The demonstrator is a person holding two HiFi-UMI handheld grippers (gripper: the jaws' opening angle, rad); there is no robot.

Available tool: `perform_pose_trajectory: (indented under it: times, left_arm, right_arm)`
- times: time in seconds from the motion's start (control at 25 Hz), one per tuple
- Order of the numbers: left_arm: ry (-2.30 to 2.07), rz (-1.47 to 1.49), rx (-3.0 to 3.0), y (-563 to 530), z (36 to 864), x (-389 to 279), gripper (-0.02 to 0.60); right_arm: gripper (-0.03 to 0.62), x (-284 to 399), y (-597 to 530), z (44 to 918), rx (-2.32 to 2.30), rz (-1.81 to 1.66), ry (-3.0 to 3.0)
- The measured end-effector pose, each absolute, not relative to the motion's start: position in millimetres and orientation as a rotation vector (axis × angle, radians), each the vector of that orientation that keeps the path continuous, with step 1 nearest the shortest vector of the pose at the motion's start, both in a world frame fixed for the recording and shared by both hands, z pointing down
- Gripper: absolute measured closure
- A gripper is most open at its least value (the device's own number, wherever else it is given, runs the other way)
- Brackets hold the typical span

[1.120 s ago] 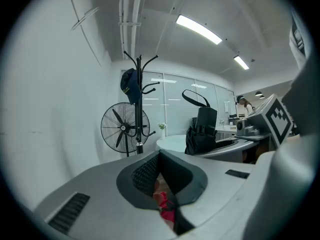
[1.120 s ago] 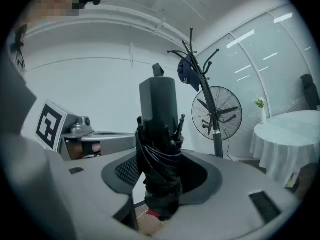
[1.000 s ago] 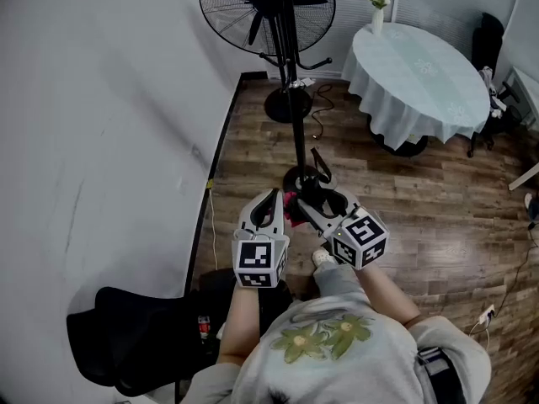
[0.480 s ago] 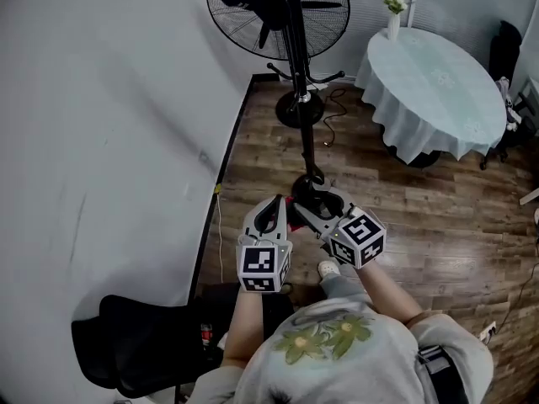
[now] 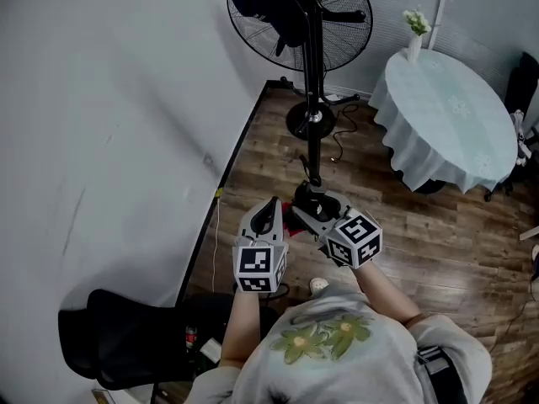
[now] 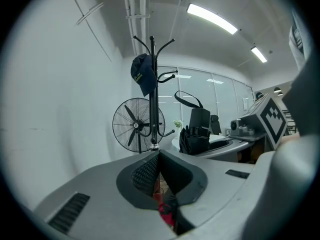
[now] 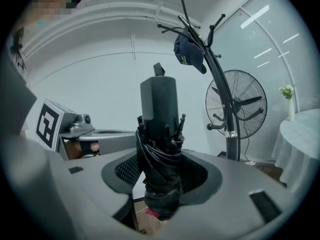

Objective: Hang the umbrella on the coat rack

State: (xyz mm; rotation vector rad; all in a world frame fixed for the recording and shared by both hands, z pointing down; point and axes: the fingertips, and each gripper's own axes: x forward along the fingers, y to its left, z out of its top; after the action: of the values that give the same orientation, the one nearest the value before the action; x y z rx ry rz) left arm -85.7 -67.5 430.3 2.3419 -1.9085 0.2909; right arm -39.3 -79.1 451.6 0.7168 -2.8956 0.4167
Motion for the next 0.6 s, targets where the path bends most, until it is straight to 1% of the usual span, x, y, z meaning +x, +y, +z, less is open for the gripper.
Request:
perform_pose_trajectory:
  times: [0.28, 0.6]
  left_arm:
    - [-1.965, 0.301, 2.291, -82.9, 433.6, -82.7, 0.567]
    - [-1.971, 0.346, 2.259, -91.0, 444.1, -90.0, 0.568]
  right_arm:
    - [0.384, -36.4, -104.0, 462.0, 0.645, 0.429, -2.894]
    - [0.384, -50.0, -111.8, 475.1, 0.554, 0.467, -2.881]
